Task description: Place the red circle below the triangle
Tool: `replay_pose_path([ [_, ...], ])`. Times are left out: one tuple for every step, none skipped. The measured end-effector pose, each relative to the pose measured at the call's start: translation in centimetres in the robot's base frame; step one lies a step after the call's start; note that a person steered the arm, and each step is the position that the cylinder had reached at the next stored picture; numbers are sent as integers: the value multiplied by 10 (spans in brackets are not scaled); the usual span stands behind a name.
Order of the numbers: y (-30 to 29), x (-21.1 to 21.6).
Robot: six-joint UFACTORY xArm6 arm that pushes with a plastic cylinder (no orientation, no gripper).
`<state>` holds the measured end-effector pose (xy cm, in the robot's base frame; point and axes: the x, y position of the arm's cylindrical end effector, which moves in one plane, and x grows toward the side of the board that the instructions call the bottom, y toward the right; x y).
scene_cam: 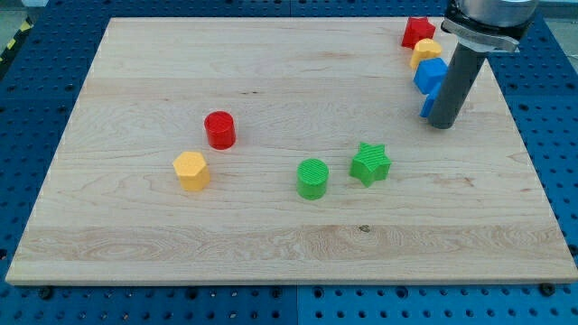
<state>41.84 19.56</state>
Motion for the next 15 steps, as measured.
replay_pose_path([
  [-47, 0],
  [-112, -3],
  [-174, -16],
  [-254, -17],
  [-336, -14],
  [-355, 4],
  [-355, 15],
  [-343, 15],
  [-312, 15],
  [-275, 15],
  [-235, 15],
  [-226, 34],
  [-205, 48],
  [-173, 49],
  [-143, 55],
])
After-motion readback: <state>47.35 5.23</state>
